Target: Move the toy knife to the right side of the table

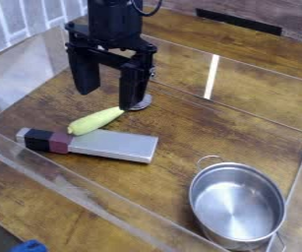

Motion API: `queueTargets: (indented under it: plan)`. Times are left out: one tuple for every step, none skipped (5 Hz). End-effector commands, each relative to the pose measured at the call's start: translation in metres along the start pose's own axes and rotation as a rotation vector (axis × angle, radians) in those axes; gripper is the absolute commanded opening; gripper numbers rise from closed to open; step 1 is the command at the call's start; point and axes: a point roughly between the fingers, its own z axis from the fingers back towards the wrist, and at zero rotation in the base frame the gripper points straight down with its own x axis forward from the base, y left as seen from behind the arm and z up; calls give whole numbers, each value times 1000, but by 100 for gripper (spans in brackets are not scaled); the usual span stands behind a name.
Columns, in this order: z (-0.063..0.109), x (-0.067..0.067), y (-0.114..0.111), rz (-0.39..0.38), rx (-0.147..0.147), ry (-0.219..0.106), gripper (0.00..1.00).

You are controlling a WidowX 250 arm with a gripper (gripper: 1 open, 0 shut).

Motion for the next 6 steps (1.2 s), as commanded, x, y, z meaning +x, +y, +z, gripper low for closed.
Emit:
queueTargets:
  plan:
    - [-13,11,4,54,5,20,100]
    - [-36,18,15,99,22,32,100]
    - [-51,24,30,151,36,27,100]
    - [-57,26,39,169,46,29,100]
    - [-61,29,45,184,55,38,100]
    - [-66,30,59,193,60,39,100]
